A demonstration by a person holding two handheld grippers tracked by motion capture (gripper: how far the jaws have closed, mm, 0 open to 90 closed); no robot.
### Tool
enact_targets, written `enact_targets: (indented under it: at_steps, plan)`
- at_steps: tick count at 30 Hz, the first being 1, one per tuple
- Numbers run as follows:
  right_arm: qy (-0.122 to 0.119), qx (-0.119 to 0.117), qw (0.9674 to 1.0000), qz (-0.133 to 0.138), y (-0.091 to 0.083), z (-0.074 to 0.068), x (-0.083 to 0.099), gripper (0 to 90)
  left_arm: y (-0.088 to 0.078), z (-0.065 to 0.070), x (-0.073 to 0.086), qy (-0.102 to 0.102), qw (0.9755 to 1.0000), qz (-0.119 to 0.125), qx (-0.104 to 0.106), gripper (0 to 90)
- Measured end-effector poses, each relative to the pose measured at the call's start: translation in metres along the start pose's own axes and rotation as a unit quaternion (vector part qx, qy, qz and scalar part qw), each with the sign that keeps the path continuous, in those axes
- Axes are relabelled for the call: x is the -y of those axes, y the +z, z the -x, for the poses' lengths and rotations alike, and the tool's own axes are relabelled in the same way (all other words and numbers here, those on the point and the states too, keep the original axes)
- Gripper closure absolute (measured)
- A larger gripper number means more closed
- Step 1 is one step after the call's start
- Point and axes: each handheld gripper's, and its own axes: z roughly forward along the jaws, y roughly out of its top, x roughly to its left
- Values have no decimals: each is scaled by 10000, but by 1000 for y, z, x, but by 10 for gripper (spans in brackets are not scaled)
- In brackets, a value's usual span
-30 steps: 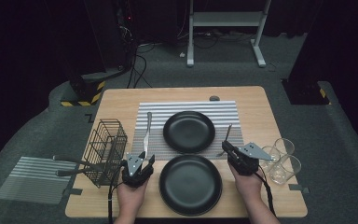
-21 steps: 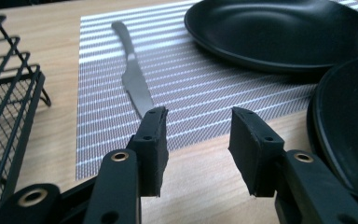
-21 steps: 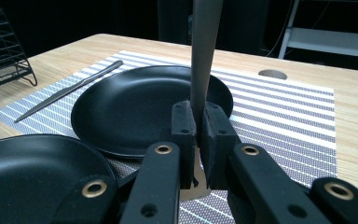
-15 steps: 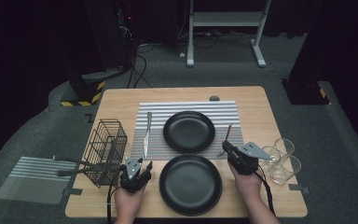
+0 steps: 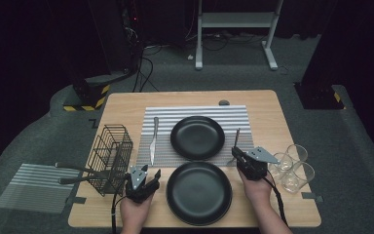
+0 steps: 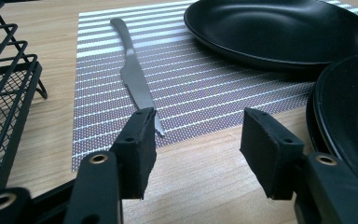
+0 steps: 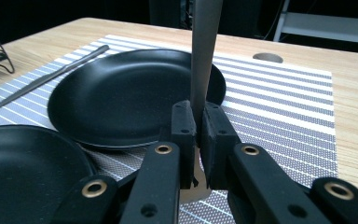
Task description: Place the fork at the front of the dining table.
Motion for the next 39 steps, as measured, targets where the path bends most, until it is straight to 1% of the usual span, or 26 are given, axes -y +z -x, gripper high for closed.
enact_targets:
  at_steps: [2, 3, 4, 5, 9, 11, 13, 18, 19, 22, 23, 24, 25, 26, 27, 28, 29, 30, 31, 32, 33, 34, 35, 37, 38, 39]
  plan:
    - [-65, 41, 10000, 13, 2, 2, 0, 842, 0, -1, 0, 35, 10000, 0, 3, 437]
    - [44, 54, 10000, -19, 2, 1, -1, 842, 0, -1, 0, 97, 9999, -18, 28, 435]
    - [49, 92, 9999, 33, 4, 1, -1, 842, 1, -1, -1, 124, 9999, 28, 60, 435]
    - [54, 91, 9999, 3, 4, 1, -1, 842, 1, -1, -1, 191, 9998, 15, 67, 435]
    - [10, 184, 9998, -30, 6, 1, -3, 842, 1, -1, -1, 193, 9997, 9, 119, 433]
    - [-31, 240, 9997, -99, 8, 0, -5, 842, 1, -2, -1, 169, 9998, 17, 135, 433]
    - [11, 262, 9995, -183, 10, 1, -8, 841, 1, -2, -1, 184, 9997, 7, 136, 433]
    - [-61, 431, 9987, -249, 15, 0, -11, 842, 1, -2, -1, 185, 9997, 8, 160, 433]
    - [-13, 440, 9986, -284, 16, 0, -12, 842, 1, -2, -1, 149, 9998, 27, 164, 433]
    - [-46, 499, 9982, -320, 20, -1, -14, 844, 0, -1, 0, 53, 9998, -14, 165, 435]
    - [-95, 526, 9980, -330, 22, 0, -15, 845, 1, -1, 0, -12, 9998, 40, 170, 436]
    - [-54, 568, 9979, -312, 24, -1, -15, 846, 1, -1, 0, -59, 9998, 44, 183, 439]
    - [-56, 581, 9976, -371, 25, -1, -16, 848, 1, -2, -1, 26, 9998, 25, 170, 439]
    - [-47, 621, 9975, -330, 27, -1, -16, 849, 1, -3, -1, 54, 9998, 63, 198, 439]
    - [-79, 642, 9972, -367, 29, -1, -17, 851, 1, -4, -1, 60, 9998, 27, 202, 439]
    - [-65, 655, 9970, -409, 30, -1, -17, 852, 1, -3, 0, -158, 9996, 97, 211, 439]
    - [-113, 683, 9968, -391, 31, 0, -18, 854, 0, -5, -1, -34, 9997, 16, 224, 440]
    - [-39, 703, 9965, -442, 32, -1, -18, 855, 1, -6, -1, -59, 9997, 34, 240, 441]
    - [-73, 736, 9963, -446, 33, -1, -18, 856, 1, -3, 0, -253, 9994, 90, 222, 441]
    - [-68, 756, 9960, -462, 34, -1, -18, 858, 2, -4, -1, -160, 9995, 90, 270, 441]
    - [-41, 779, 9960, -434, 36, -1, -18, 859, 2, -3, 0, -244, 9993, 80, 276, 444]
    - [-77, 808, 9960, -386, 37, 0, -18, 860, 1, -4, 0, -172, 9995, 32, 278, 444]
    - [-79, 786, 9958, -469, 37, 0, -19, 860, 2, -3, 0, -259, 9992, 92, 287, 443]
    - [-59, 809, 9955, -481, 40, 1, -20, 861, 2, -5, -1, -118, 9994, 89, 322, 443]
    - [-36, 821, 9952, -529, 40, 2, -20, 862, 2, -4, -1, -255, 9992, 99, 307, 444]
    - [-55, 847, 9948, -558, 42, 2, -21, 863, 2, -5, -1, -186, 9992, 78, 334, 444]
